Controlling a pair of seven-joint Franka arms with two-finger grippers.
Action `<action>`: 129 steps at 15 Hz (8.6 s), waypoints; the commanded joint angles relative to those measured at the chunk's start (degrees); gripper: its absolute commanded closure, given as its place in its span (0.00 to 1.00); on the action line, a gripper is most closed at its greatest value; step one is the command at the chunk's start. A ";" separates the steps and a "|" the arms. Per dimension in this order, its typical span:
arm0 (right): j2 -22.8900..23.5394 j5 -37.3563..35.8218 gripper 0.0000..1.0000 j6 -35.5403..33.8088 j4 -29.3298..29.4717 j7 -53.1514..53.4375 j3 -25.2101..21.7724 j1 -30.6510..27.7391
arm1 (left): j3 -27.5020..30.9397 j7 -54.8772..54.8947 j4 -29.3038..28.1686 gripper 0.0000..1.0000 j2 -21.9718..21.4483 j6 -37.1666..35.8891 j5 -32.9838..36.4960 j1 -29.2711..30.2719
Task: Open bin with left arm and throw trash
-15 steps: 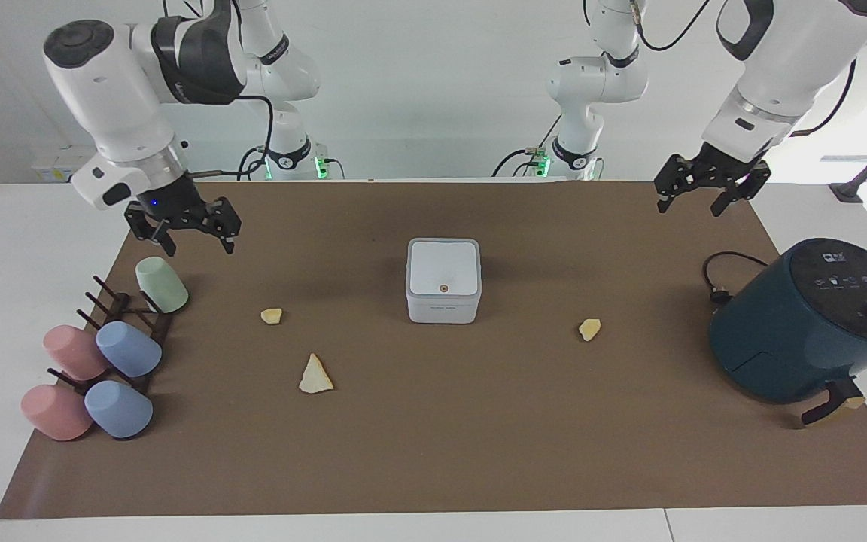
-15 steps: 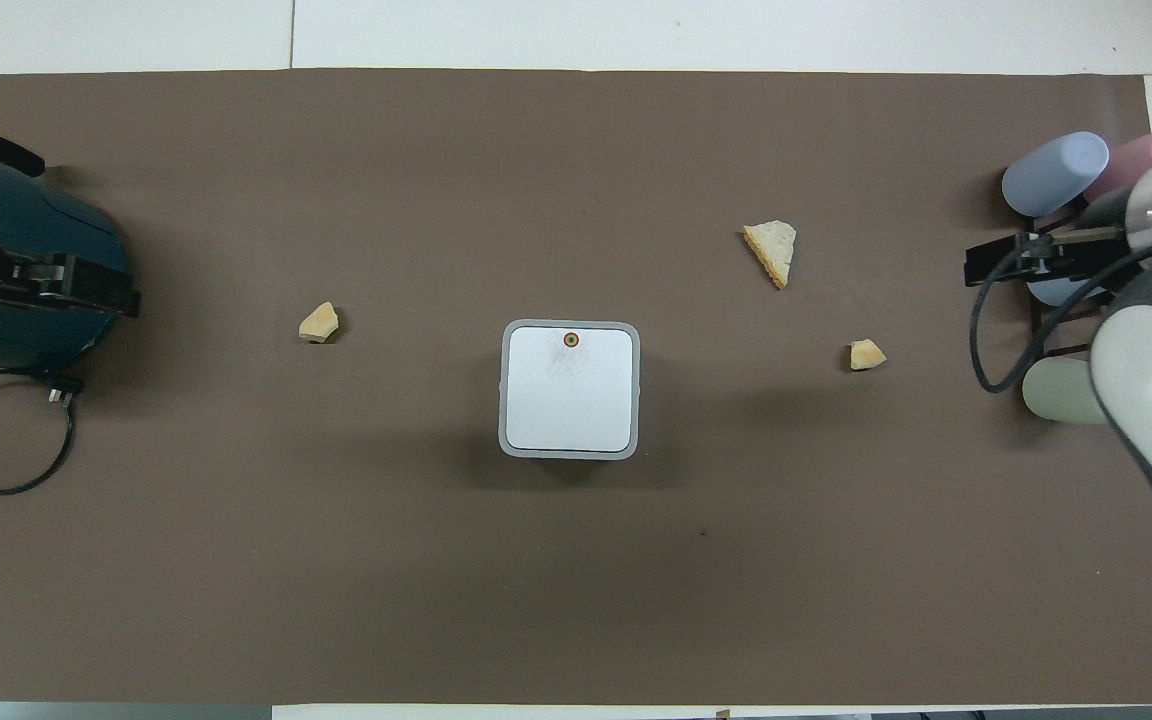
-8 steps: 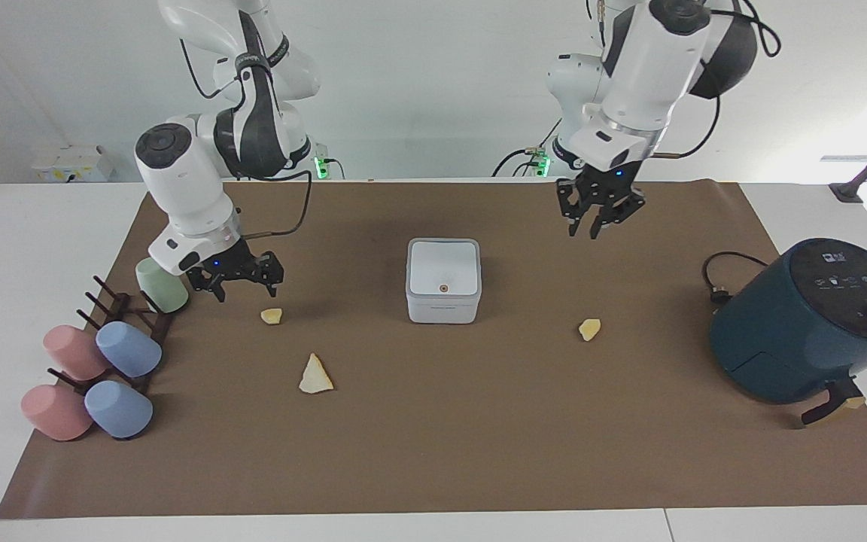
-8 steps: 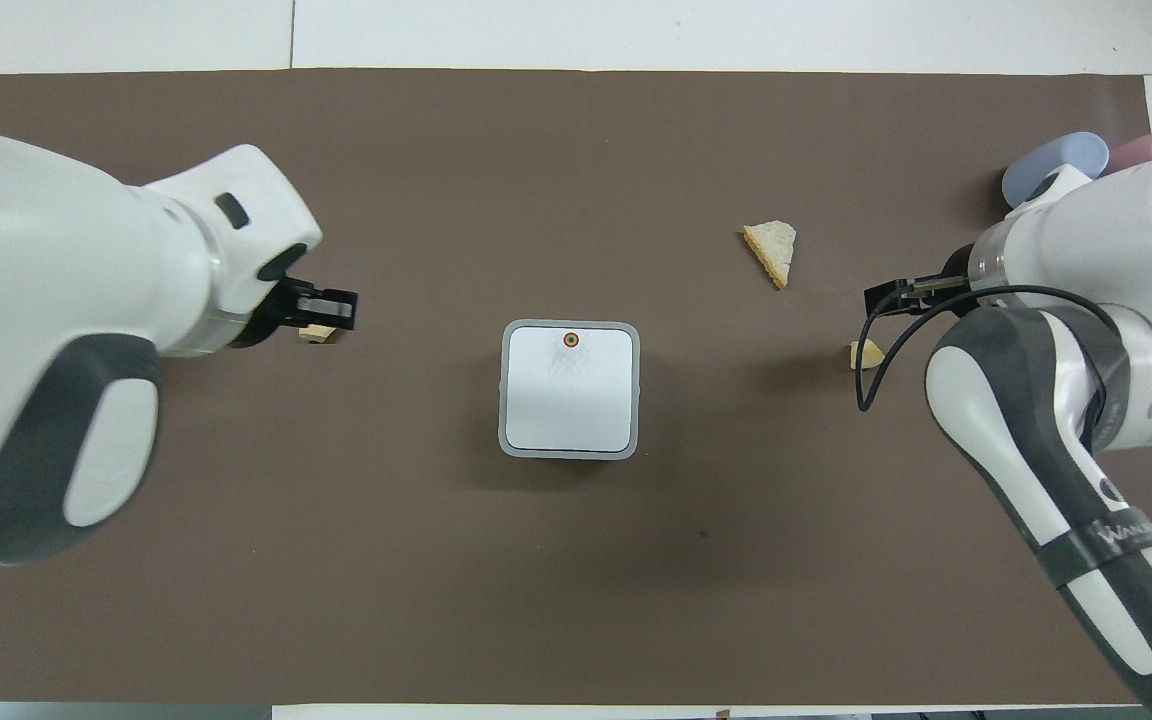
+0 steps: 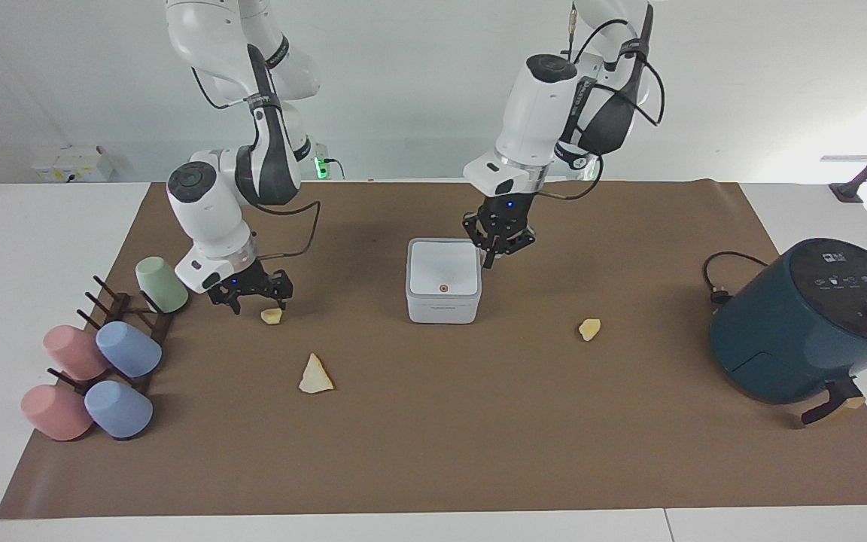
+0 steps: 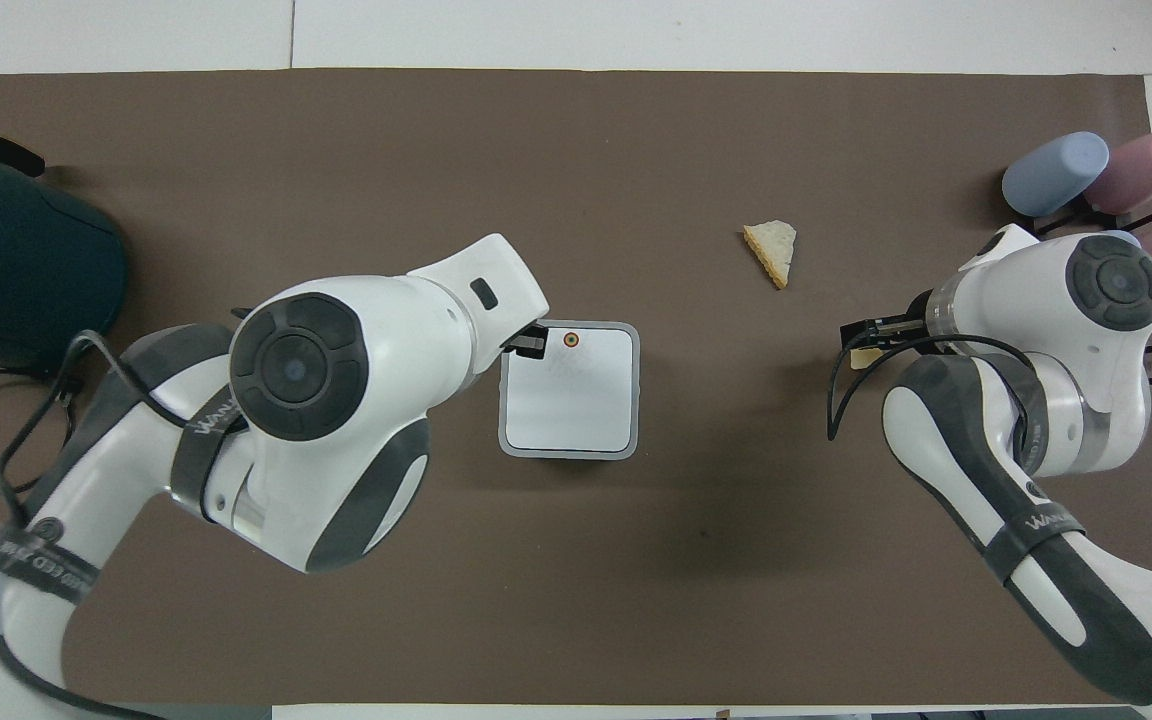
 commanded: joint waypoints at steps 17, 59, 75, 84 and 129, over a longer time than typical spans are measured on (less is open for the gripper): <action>3.03 0.65 1.00 -8.43 6.84 -1.35 0.63 0.08 | 1.10 0.27 -3.36 1.00 -1.34 -8.13 -0.53 -4.39; 16.56 0.91 0.00 13.86 17.33 -7.32 1.86 5.45 | 1.19 12.50 -2.64 0.00 6.81 -6.42 -0.62 23.04; 17.36 1.88 0.45 16.94 13.99 -6.71 1.95 6.41 | 1.10 4.33 -7.32 1.00 3.23 -4.53 -0.62 20.93; 17.18 1.79 1.00 14.83 14.34 -6.71 1.86 6.32 | 0.49 -13.17 2.71 1.00 2.51 -11.60 -5.17 8.20; 6.46 5.66 0.00 -29.10 35.68 43.94 7.49 16.53 | 1.10 20.58 18.18 0.00 -6.37 -45.16 1.76 32.79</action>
